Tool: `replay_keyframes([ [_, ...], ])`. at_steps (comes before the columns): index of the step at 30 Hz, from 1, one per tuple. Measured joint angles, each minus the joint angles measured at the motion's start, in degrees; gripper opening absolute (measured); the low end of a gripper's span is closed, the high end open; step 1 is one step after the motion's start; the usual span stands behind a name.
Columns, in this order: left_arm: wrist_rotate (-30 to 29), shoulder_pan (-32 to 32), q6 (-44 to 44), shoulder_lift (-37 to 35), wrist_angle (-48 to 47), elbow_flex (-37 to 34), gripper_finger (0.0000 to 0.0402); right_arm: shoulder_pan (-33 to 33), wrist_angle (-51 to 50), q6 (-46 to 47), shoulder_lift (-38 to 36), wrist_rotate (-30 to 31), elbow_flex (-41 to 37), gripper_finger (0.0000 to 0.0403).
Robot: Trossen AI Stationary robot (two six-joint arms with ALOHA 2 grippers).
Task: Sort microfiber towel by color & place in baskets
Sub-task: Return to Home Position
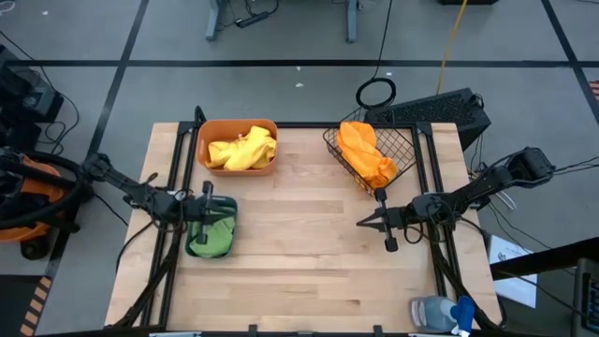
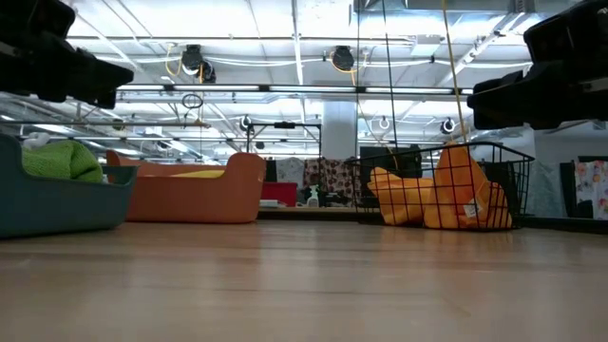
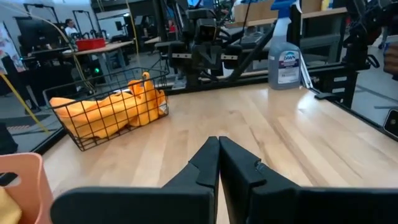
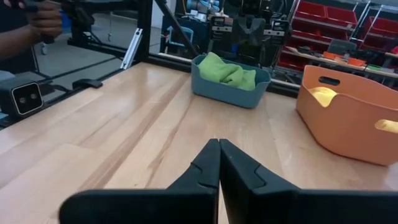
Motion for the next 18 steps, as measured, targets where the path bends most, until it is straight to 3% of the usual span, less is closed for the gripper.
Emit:
replay_keyframes([
  [6, -0.02, -0.07, 0.22, -5.92, -3.76, 0.0, 0.0015, -0.23, -0.11, -0.05, -0.16, -1.14, 0.0, 0.0],
  [13, -0.04, -0.07, 2.68, -7.23, -3.9, -0.02, 0.0015, -3.89, -3.73, -0.13, -4.29, -1.66, 0.0, 0.0],
  [18, -1.5, -0.07, 3.74, -7.21, -3.95, -0.04, 0.0015, -8.43, -9.13, 0.16, -9.92, -6.68, 0.0, 0.0],
])
